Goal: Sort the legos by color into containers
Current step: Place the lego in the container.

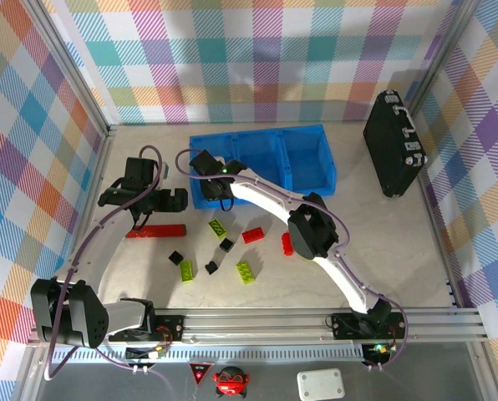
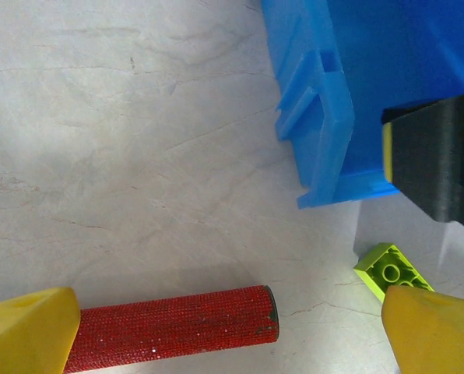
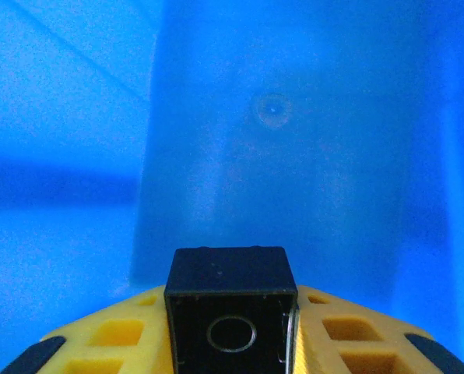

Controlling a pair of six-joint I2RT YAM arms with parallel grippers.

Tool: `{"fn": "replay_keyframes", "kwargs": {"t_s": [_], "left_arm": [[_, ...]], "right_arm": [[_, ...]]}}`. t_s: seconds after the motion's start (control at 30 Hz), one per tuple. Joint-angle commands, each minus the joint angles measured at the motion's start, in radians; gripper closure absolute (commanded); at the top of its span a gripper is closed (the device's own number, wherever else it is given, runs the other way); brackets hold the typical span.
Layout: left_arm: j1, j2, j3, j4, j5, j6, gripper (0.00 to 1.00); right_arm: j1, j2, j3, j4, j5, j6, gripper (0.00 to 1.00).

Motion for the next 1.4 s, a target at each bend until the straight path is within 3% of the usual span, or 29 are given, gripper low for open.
{"fn": "replay_keyframes", "kwargs": {"t_s": [0.0,0.53,0.87,1.37], "left_arm": [[-0.004,-0.024,-0.022,0.016,0.013,-0.01,0.01],[-0.004,-0.023,-0.023,0.016,0.012,-0.011,0.01],[-0.005,-0.024,-0.023,0.017,0.018,-0.014,0.0],[-0.004,0.002,-0.016,0.014,0.075,-0.02,0.02]], "right_arm": [[-0.003,0.045,0.049,0.071,0.024,-0.042,0.65],[-0.004,0.18,0.125,0.131,0.067,-0.064,0.61],[-0.005,0.196,0.163,0.161,0.076,-0.108,0.46],[-0.005,0.035,0.2,0.061,0.081,-0.16,0.39]]}}
